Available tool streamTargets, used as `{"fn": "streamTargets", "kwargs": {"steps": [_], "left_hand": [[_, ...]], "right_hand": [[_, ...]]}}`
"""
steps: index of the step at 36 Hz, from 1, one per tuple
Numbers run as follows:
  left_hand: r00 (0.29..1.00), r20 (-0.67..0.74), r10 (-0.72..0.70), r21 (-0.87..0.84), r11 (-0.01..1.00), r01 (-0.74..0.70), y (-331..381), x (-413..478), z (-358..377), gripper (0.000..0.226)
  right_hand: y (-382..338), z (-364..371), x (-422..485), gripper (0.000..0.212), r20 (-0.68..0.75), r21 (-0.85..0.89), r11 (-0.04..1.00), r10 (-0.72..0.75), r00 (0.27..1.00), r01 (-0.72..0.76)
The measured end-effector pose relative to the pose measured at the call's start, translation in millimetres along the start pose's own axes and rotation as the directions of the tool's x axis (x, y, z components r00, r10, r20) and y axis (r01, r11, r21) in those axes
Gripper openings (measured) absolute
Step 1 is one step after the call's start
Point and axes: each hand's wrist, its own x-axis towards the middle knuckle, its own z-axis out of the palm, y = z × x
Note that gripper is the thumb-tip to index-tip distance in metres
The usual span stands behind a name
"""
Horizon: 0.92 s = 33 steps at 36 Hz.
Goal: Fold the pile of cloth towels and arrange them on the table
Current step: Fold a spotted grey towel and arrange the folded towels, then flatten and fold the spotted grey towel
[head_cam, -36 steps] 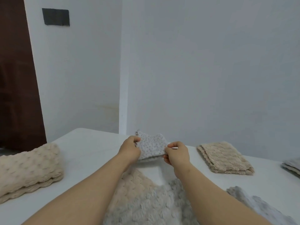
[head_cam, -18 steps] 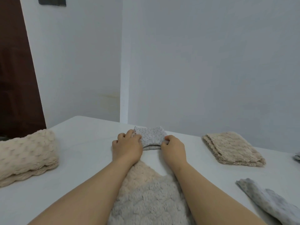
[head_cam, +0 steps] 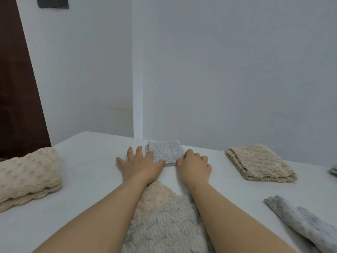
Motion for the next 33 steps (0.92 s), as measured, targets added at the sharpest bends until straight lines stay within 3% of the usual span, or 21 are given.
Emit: {"fn": "streamTargets", "kwargs": {"steps": [8,11,16,19,23,33], "left_hand": [[1.0,0.011,0.013,-0.025,1.0,-0.013,-1.4,1.1,-0.9,0.06],[0.998,0.031,0.049,-0.077,0.996,-0.046,-5.0,-1.6,-4.3,0.057],[0.991,0.094,0.098,-0.251,0.965,-0.072,-15.1,-13.5,-18.1,0.047],[0.987,0.097,0.13,-0.301,0.949,-0.096,-19.7,-32.7,-29.9,0.038],[0.985,0.029,0.173,-0.244,0.957,-0.161,-20.6,-65.6,-46.1,0.04],[0.954,-0.044,0.296,-0.218,0.929,-0.298,-18.5,-183.8,-80.0,0.03]], "right_hand": [[0.2,-8.5,2.2,0.037,0.061,0.166,0.984,0.051,0.997,-0.06],[3.2,-16.4,2.5,0.044,0.141,0.262,0.96,0.061,0.988,-0.097],[7.3,-36.7,-13.4,0.054,0.327,0.515,0.836,0.015,0.945,-0.192],[1.7,-48.7,-32.6,0.058,0.367,0.479,0.867,-0.052,0.929,-0.141],[-8.1,-69.6,-62.5,0.056,0.313,0.347,0.937,-0.071,0.947,-0.044],[-4.8,-114.6,-171.6,0.046,0.258,0.211,0.976,-0.104,0.96,0.049]]}}
